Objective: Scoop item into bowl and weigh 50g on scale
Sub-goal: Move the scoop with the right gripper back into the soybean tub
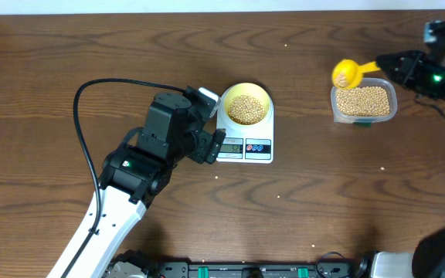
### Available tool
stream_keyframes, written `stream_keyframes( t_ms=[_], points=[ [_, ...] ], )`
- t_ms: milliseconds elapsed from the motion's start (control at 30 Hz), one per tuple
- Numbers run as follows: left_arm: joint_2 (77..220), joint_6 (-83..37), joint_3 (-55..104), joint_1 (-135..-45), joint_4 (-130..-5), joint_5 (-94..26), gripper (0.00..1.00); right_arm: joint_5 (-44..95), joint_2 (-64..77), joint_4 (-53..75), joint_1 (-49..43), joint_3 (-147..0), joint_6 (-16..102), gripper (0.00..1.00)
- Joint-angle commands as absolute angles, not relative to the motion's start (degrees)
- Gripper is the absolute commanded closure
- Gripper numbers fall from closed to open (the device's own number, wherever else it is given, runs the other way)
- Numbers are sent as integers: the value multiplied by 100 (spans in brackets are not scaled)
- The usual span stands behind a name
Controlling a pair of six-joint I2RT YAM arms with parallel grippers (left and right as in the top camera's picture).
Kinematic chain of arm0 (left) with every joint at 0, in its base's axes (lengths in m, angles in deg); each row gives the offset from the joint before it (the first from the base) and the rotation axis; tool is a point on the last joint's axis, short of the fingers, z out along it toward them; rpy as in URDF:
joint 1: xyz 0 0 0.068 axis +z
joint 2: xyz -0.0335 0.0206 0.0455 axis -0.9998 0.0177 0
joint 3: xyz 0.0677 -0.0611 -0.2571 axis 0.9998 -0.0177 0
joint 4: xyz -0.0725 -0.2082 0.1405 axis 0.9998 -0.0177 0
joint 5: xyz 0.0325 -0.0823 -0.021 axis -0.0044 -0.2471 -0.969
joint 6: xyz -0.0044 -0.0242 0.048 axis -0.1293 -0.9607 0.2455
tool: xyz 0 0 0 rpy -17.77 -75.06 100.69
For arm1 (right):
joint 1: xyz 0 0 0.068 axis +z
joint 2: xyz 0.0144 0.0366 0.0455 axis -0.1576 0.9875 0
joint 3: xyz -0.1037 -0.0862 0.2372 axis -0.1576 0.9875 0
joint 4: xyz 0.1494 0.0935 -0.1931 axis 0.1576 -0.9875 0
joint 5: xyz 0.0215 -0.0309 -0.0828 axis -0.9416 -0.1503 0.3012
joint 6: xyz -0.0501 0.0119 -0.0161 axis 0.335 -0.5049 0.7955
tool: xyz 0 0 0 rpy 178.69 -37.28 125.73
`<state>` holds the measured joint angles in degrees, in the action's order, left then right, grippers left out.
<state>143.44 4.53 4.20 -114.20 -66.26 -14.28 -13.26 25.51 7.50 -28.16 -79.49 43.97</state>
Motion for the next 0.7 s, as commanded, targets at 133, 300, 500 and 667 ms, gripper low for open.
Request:
stream_keyframes(
  t_ms=[133,300,500,667],
  points=[
    [14357,469,406,-11407,-6622,-1483,13,445,2037,31,-2927,-7945,5217,99],
    [14357,469,406,-11407,-6622,-1483,14,998,2039,-220,-2923,-7943,5547,99],
    [14357,469,406,-11407,-6622,-1483,13,1304,2039,-233,-2923,-7943,5851,99],
    [14355,469,406,-11407,-6622,-1483,14,1304,2046,-176,-2914,-7943,6047,99]
  ],
)
